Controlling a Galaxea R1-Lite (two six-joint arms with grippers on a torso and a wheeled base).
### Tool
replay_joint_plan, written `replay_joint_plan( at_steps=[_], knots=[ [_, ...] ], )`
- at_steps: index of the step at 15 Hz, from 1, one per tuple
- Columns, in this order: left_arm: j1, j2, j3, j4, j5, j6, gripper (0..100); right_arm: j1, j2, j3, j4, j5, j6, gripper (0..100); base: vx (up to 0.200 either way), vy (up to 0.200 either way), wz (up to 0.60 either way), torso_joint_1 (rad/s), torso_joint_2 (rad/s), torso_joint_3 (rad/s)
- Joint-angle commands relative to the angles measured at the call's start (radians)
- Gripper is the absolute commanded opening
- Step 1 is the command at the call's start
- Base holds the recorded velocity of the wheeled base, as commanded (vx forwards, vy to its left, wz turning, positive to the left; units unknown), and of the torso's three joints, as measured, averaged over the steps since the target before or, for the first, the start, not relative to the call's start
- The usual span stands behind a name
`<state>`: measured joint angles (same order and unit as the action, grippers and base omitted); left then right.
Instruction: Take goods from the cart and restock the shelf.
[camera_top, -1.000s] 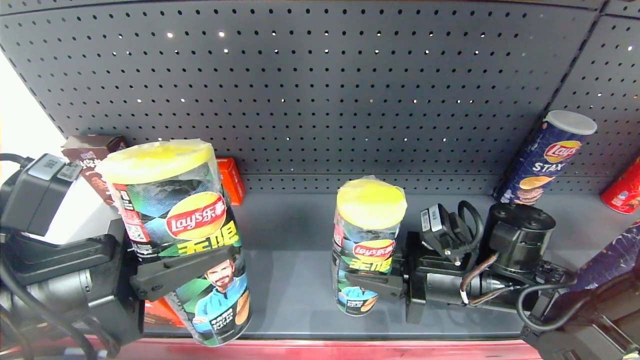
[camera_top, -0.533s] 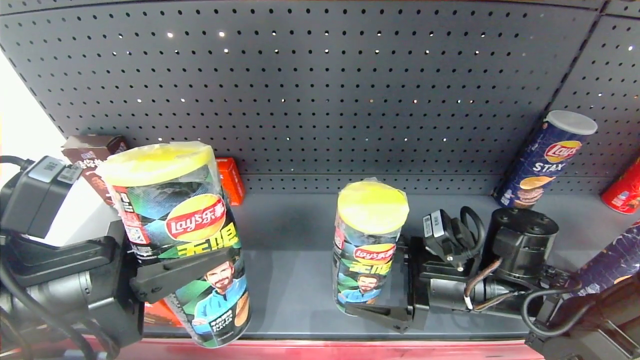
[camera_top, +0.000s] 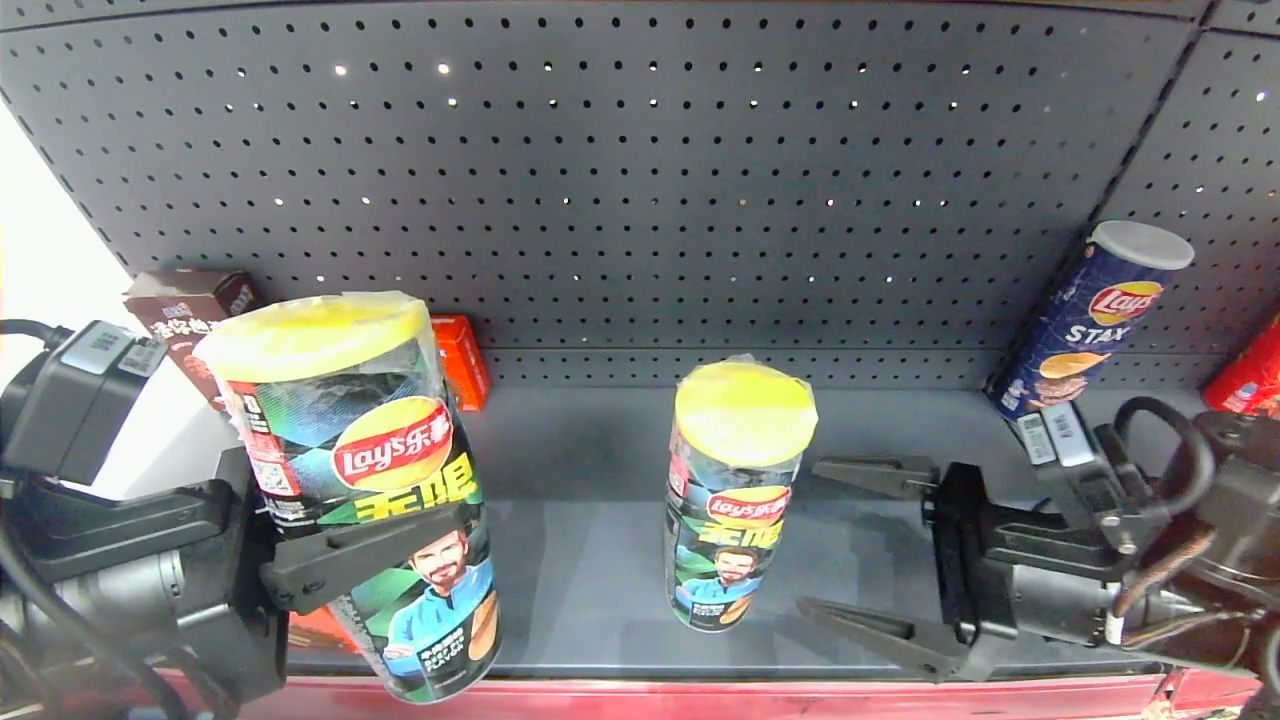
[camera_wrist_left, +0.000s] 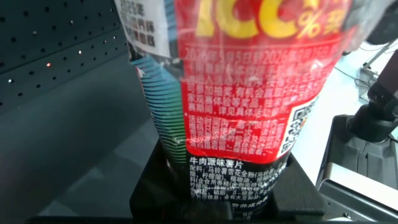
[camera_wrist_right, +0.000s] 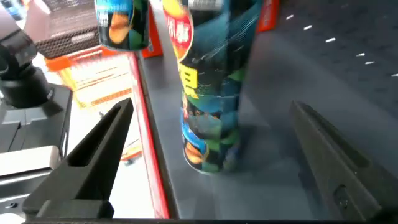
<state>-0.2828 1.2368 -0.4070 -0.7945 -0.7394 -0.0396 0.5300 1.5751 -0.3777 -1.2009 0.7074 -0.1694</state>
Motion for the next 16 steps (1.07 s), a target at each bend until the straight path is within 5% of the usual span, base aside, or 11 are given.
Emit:
replay_joint_plan(
  at_steps=[1,12,16],
  knots=[
    [-0.001,0.0,0.001,-0.002,0.0,0.0,0,-0.031,-0.187,0.057,0.04,-0.006,0.013,100,0.0,0.0,0.0,0.0,0.0,0.0],
    [-0.004,-0.022,-0.012,-0.002,0.0,0.003,0,-0.041,-1.236,0.186,1.063,-0.626,0.025,100,0.0,0.0,0.0,0.0,0.0,0.0],
    [-0.003,-0.025,-0.007,-0.002,0.0,0.006,0,-0.082,-1.403,0.302,1.176,-0.709,0.094,100,0.0,0.0,0.0,0.0,0.0,0.0]
  ],
)
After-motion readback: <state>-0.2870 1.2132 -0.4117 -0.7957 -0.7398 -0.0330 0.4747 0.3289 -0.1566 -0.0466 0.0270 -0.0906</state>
